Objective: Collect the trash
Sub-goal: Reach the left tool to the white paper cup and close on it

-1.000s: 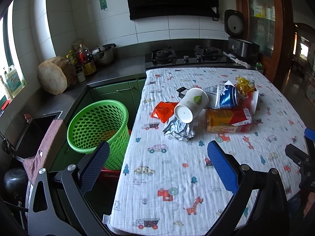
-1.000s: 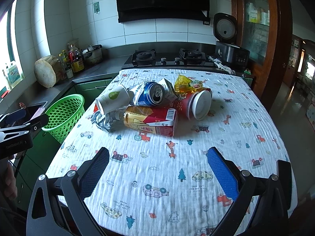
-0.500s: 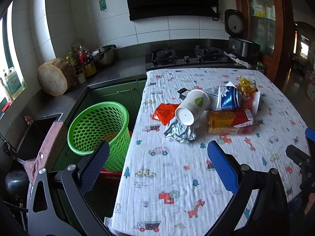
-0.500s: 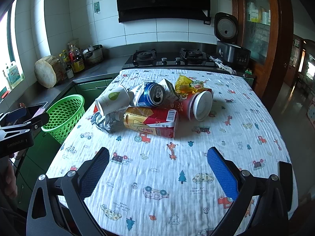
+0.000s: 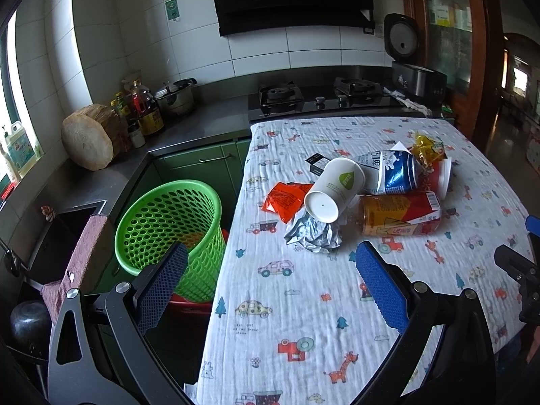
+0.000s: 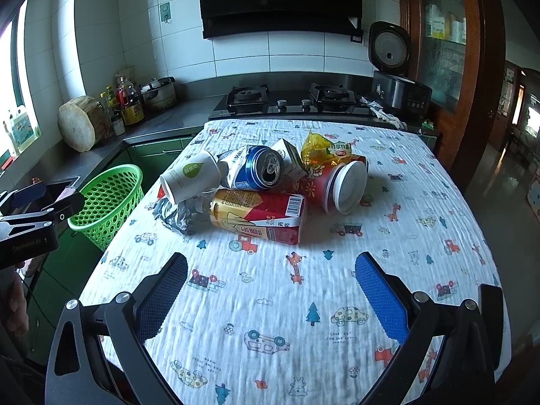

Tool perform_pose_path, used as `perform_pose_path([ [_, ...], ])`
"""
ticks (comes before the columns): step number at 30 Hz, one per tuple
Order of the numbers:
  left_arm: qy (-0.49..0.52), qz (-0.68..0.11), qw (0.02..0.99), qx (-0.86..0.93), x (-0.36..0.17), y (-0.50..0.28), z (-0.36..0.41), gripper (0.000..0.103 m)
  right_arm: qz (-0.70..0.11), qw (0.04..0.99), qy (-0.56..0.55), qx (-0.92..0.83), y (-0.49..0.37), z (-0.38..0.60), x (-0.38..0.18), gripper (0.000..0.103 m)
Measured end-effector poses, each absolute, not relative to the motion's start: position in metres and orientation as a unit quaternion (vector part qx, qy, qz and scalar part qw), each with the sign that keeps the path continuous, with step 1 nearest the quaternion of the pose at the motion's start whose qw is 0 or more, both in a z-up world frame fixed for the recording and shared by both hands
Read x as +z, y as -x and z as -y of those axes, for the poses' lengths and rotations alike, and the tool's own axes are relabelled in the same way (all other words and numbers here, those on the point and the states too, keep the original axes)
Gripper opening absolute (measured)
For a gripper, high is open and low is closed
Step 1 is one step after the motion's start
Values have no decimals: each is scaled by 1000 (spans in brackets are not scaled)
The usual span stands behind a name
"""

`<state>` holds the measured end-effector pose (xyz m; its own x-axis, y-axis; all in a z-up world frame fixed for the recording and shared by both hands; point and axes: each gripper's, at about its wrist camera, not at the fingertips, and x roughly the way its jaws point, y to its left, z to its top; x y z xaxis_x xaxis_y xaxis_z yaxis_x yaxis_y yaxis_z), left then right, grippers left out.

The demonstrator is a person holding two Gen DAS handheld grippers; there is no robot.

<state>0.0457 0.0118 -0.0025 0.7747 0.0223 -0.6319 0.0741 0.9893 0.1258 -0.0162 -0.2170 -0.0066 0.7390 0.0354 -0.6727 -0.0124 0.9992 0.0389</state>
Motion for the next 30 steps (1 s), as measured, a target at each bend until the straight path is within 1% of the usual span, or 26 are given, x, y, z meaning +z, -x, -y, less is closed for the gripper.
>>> perform_pose_path([
  [11, -77, -342, 935, -43, -7, -71, -11, 98, -363, 932, -16, 16, -4, 214, -7, 96],
  [21, -103, -345, 927, -108, -17, -108, 10, 98, -374, 927, -32, 11, -39, 218, -14, 96],
  [28, -111, -366, 911, -153, -31, -150, 25, 90, -375, 927, -25, 13, -71, 215, -15, 95],
  [30, -116, -372, 905, -169, -36, -161, 30, 90, -377, 926, -20, 14, -81, 214, -16, 92],
])
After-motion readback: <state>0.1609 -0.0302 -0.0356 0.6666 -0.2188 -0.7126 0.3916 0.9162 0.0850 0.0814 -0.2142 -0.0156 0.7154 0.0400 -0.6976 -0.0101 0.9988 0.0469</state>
